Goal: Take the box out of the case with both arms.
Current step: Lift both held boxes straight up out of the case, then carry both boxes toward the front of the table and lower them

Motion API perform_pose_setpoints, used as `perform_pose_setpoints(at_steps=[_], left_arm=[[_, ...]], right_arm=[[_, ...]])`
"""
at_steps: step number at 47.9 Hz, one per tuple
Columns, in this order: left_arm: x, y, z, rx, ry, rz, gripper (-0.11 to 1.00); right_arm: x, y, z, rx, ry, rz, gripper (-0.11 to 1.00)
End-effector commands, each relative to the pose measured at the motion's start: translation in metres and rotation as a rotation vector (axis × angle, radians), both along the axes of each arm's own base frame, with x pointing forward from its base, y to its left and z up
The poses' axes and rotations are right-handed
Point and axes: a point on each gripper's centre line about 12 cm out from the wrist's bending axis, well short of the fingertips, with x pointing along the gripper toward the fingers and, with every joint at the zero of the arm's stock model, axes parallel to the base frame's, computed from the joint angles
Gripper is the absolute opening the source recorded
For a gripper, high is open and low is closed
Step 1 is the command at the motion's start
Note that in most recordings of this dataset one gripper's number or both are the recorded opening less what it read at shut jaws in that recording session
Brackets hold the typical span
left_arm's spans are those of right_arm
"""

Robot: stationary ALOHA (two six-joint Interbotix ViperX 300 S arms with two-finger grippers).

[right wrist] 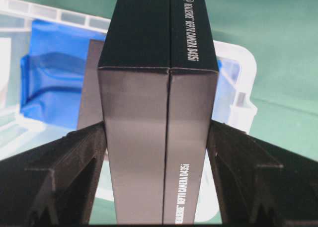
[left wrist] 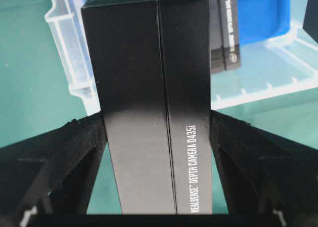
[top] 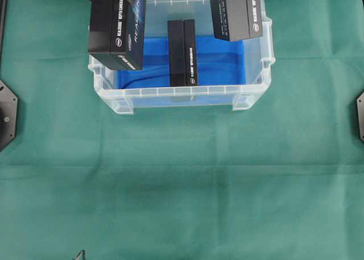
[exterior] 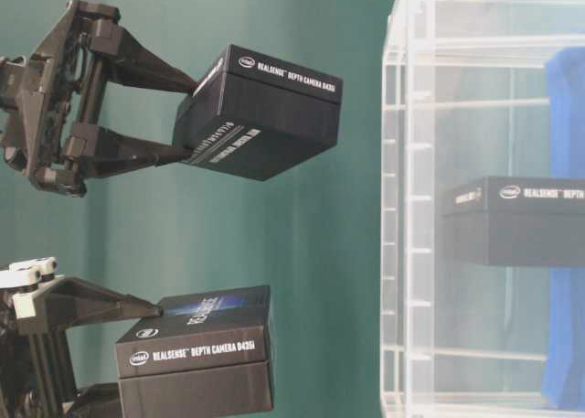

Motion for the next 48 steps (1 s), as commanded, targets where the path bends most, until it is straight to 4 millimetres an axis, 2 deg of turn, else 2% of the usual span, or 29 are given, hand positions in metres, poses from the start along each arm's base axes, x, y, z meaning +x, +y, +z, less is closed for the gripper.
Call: perform_pose_setpoints(at_steps=[1, 48], left_arm=[[-0.005, -0.0013, 0.0147, 0.016, -0.045, 0.0, 0.63], [-0.0065, 0.002, 0.0147, 0.016, -0.045, 0.007, 0.63]], right_arm=[[-0.0118, 0.0041, 0.0243, -0.023, -0.065, 0.0, 0.66], [-0.0124, 0.0026, 0.025, -0.032, -0.065, -0.005, 0.66]])
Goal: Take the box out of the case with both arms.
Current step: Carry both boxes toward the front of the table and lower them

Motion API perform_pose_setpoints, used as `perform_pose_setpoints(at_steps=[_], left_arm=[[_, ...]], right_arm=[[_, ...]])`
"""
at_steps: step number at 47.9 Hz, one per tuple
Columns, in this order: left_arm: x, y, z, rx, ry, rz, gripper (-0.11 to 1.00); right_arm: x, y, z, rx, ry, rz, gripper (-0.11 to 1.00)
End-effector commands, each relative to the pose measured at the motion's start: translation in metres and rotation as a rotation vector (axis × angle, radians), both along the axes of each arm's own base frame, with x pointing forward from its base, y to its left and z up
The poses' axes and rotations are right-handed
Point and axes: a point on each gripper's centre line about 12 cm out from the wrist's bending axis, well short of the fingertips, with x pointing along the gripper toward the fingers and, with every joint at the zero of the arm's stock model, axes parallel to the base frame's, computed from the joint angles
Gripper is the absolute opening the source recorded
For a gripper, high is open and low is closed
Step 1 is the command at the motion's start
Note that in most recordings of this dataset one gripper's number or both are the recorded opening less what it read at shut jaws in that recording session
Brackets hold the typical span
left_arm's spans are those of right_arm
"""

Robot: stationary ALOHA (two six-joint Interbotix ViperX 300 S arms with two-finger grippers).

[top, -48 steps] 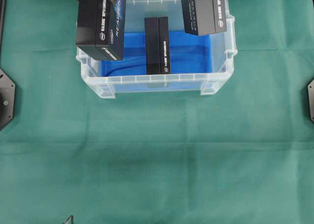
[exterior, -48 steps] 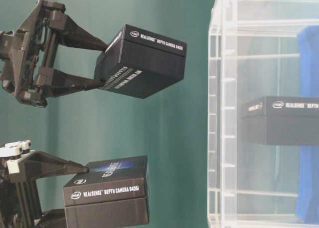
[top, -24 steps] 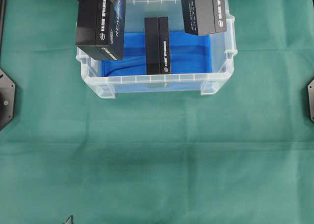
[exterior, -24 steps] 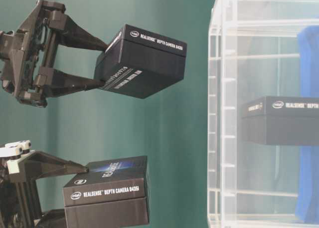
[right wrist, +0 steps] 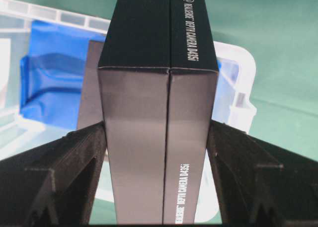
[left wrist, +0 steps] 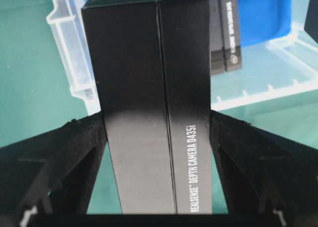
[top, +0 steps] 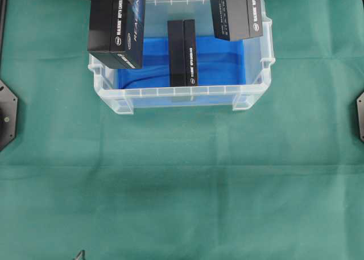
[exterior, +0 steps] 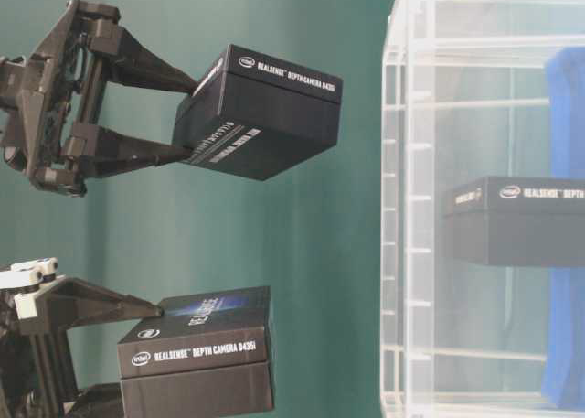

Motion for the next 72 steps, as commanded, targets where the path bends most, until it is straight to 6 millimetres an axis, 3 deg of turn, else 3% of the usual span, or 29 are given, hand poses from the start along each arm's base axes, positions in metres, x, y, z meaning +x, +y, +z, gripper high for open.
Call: perform_pose_setpoints(at_steps=[1, 31, 44, 57, 72], left_arm=[[-0.005, 0.0, 0.014, 0.016, -0.043, 0.006, 0.63], [-0.006, 0.003, 0.015, 0.021, -0.045, -0.003, 0.63], [-0.005, -0.016, 0.015, 0.006, -0.026, -0.033, 0.63], [0.004, -0.055, 0.014, -0.028, -0.041, -0.018, 0.63], [0.008, -0.133, 0.008, -0.092, -0.046, 0.007, 0.63]], right_arm=[[-0.012, 0.003, 0.024, -0.028, -0.062, -0.004, 0.66], [-0.012, 0.005, 0.024, -0.026, -0.063, -0.006, 0.66], [-0.013, 0.022, 0.026, -0.003, -0.049, -0.018, 0.66], [-0.013, 0.067, 0.03, 0.026, -0.03, 0.028, 0.66], [-0.01, 0.144, 0.028, 0.066, -0.031, 0.063, 0.66]])
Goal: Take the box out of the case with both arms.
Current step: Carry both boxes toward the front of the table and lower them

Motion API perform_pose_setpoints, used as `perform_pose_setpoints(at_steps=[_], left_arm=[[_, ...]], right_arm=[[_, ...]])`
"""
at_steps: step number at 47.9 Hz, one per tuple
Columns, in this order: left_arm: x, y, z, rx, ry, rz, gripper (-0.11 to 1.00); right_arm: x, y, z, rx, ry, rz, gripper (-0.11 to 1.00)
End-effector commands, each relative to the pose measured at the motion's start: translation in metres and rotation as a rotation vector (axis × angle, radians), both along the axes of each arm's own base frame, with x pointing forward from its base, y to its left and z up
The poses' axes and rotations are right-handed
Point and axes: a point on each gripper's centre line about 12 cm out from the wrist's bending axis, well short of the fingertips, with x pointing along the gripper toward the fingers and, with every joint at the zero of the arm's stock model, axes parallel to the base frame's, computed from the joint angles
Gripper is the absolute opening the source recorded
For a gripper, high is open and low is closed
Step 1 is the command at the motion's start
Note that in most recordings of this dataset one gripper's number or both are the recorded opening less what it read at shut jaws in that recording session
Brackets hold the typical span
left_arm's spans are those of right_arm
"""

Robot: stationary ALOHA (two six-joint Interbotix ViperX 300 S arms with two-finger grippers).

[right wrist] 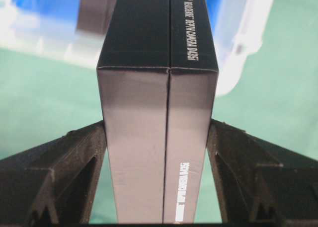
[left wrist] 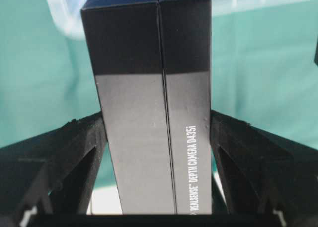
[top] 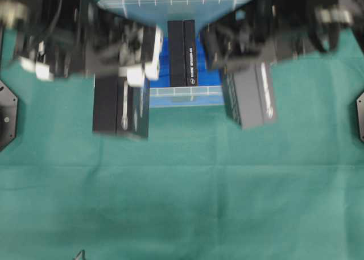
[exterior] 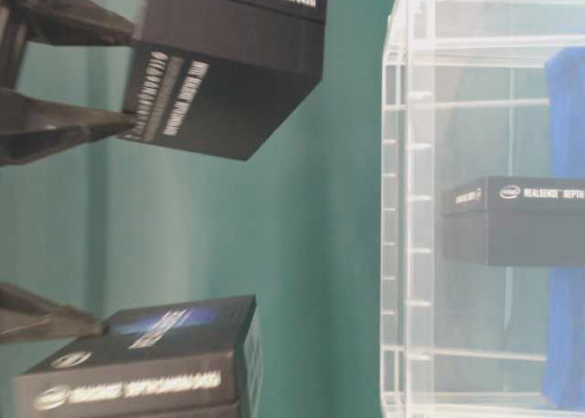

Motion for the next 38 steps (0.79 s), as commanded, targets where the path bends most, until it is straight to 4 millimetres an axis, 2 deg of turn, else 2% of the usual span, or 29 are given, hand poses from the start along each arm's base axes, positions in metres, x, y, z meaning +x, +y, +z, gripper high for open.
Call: perform_pose_setpoints(at_steps=[1, 10, 18, 23, 38], left_arm=[[-0.005, -0.021, 0.01, -0.014, -0.036, -0.002, 0.63], [-0.008, -0.062, 0.007, -0.046, -0.034, 0.011, 0.63], [-0.011, -0.084, 0.005, -0.06, -0.031, 0.013, 0.63], [-0.011, -0.089, 0.004, -0.061, -0.029, 0.01, 0.63], [-0.011, -0.09, 0.004, -0.055, -0.028, -0.015, 0.63]], right_arm=[[-0.012, 0.024, 0.021, -0.002, -0.062, 0.023, 0.66], [-0.017, 0.068, 0.018, 0.005, -0.064, 0.009, 0.66], [-0.022, 0.091, 0.018, 0.029, -0.081, -0.014, 0.66], [-0.023, 0.1, 0.017, 0.039, -0.085, -0.029, 0.66], [-0.024, 0.107, 0.016, 0.053, -0.095, -0.068, 0.66]])
